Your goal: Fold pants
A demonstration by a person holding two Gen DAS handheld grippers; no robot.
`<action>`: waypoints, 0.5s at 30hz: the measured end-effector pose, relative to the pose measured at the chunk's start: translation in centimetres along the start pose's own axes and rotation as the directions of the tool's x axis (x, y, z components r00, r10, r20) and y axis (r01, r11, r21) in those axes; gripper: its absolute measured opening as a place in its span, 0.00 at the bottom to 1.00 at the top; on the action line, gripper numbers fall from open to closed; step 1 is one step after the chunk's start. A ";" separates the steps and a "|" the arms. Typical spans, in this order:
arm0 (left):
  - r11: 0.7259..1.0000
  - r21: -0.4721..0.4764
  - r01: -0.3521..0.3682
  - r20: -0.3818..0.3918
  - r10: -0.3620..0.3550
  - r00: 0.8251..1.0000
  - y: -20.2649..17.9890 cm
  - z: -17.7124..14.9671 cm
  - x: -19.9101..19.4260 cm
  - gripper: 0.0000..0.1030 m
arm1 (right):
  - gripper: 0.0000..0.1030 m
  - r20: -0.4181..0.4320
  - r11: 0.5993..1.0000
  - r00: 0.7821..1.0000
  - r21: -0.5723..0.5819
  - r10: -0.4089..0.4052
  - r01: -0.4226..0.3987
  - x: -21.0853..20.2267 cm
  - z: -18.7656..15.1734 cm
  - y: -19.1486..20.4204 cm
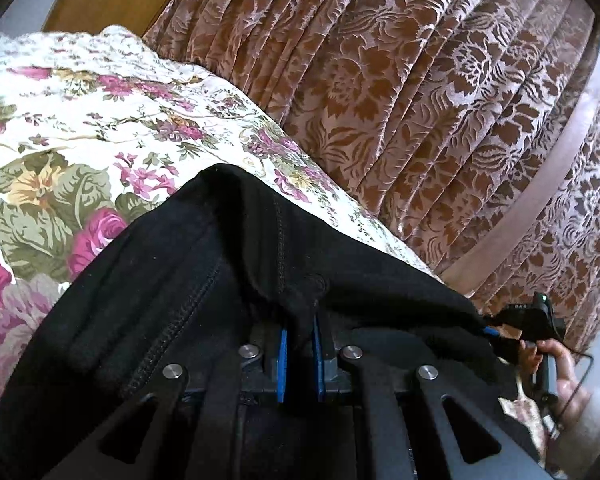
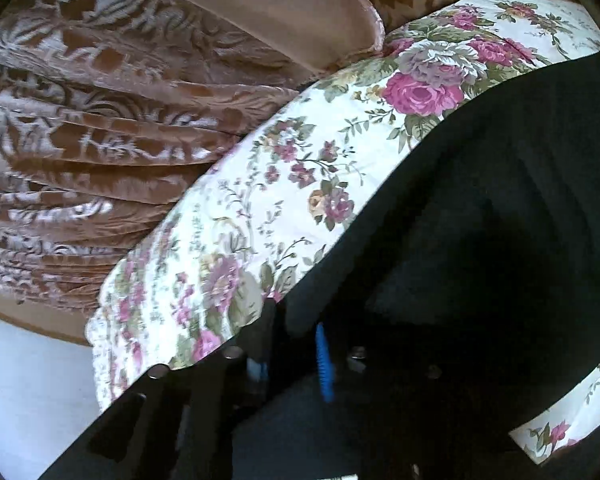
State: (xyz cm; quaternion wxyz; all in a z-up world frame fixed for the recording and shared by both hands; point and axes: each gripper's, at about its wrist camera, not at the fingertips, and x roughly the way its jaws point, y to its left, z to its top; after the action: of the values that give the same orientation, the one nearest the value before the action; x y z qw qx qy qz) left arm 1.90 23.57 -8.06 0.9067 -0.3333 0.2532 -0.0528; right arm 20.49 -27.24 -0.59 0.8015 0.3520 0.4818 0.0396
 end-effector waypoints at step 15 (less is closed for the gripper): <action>0.995 -0.028 0.100 0.155 -0.095 0.983 -1.5 5.1 -8.9 0.10 | 0.12 0.158 0.932 0.961 -0.322 0.228 -0.168 -13.1 -10.8 0.8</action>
State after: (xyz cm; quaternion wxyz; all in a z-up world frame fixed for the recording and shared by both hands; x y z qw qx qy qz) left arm -3.23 27.67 -0.02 0.9138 -0.3643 0.1670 -0.0669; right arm 5.07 -26.27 6.57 0.8808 0.2731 0.3520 0.1603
